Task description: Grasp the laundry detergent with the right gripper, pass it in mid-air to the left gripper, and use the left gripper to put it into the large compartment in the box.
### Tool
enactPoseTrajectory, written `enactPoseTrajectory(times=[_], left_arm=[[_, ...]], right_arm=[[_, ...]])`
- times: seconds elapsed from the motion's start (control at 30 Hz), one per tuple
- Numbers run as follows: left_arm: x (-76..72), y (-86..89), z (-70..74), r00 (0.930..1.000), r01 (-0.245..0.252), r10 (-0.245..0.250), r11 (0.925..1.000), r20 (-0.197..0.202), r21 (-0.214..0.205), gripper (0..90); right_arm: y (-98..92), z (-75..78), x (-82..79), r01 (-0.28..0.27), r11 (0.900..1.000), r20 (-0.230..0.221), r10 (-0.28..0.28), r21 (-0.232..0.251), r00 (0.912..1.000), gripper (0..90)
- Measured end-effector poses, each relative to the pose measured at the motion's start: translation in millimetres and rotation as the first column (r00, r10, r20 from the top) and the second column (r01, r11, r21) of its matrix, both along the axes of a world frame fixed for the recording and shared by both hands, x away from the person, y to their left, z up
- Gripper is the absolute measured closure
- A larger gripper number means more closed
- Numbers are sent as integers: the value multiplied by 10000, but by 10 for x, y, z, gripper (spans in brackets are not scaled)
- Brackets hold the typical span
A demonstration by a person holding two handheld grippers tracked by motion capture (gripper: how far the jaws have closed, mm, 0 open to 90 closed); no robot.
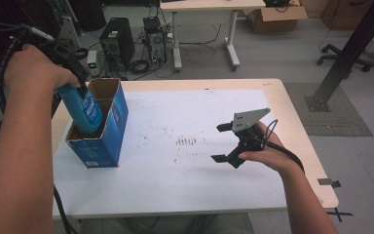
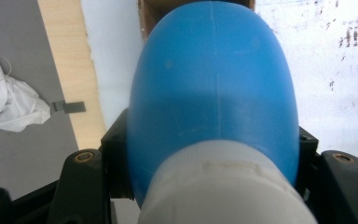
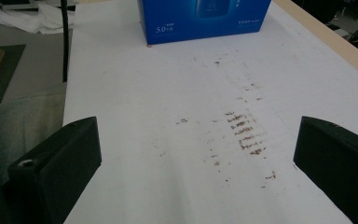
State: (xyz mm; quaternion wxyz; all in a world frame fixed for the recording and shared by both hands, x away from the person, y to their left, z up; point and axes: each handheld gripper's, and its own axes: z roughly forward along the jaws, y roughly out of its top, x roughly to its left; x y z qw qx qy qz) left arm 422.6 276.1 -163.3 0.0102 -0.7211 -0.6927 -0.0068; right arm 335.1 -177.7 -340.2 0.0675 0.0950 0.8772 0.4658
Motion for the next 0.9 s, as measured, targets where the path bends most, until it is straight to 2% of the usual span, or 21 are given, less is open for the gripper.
enactPoseTrajectory(times=[0.27, 0.67, 0.9], left_arm=[[10, -41, -216, 9999, 77, -75, 9998, -151, 187, 386], [19, -49, -574, 9995, 98, -92, 9998, -315, 168, 386], [10, -43, -746, 9997, 26, -23, 9999, -258, 116, 386]], right_arm=[[-6, -14, -21, -44, 10000, -12, 45, 59, 10000, 7], [-39, -27, -31, -28, 9999, -55, 28, 119, 10000, 7], [-31, -52, -36, -62, 9999, -89, 62, 97, 9999, 7]])
